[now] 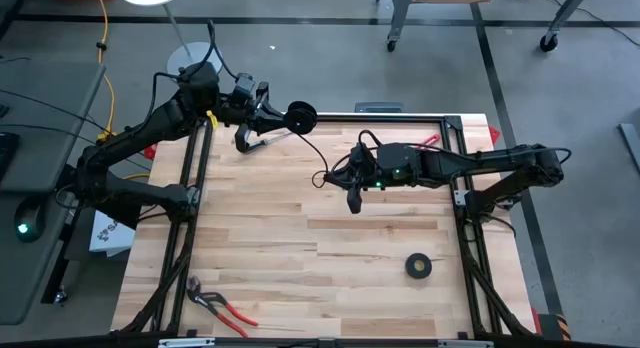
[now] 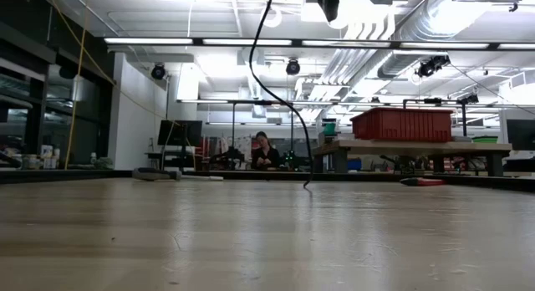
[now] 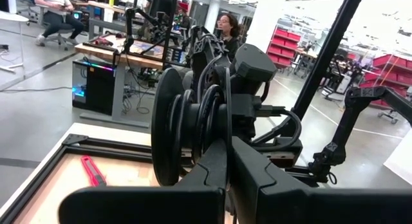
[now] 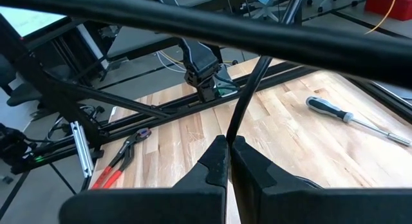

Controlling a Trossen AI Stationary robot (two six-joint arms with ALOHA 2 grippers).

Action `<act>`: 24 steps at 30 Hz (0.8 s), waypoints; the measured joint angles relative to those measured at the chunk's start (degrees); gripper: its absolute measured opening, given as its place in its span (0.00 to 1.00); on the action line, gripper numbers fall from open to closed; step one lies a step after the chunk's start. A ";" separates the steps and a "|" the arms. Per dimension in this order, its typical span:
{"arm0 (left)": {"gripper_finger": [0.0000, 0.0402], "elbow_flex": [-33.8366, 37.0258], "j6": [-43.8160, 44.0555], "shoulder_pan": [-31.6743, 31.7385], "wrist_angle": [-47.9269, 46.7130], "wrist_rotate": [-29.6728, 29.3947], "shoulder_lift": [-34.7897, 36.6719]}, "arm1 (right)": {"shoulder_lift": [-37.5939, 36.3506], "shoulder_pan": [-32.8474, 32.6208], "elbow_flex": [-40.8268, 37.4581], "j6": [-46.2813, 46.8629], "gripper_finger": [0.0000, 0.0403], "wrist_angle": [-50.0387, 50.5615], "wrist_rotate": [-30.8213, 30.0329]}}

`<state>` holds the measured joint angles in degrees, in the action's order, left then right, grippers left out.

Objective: Coil cords
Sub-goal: Coil the black wire on the black spool

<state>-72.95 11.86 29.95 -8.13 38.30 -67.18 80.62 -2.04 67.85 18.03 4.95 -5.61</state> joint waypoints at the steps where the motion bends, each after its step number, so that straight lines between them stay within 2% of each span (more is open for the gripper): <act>1: 0.00 0.00 0.00 0.01 -0.20 0.01 0.01 | 0.00 0.00 0.00 -0.01 0.00 0.00 0.00; 24: 0.00 0.00 -1.49 0.02 -1.61 0.02 0.00 | 0.00 0.00 0.00 -0.05 0.00 0.00 0.00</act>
<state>-72.95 10.37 29.97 -9.74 38.33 -67.18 80.62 -2.04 67.85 17.98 4.95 -5.61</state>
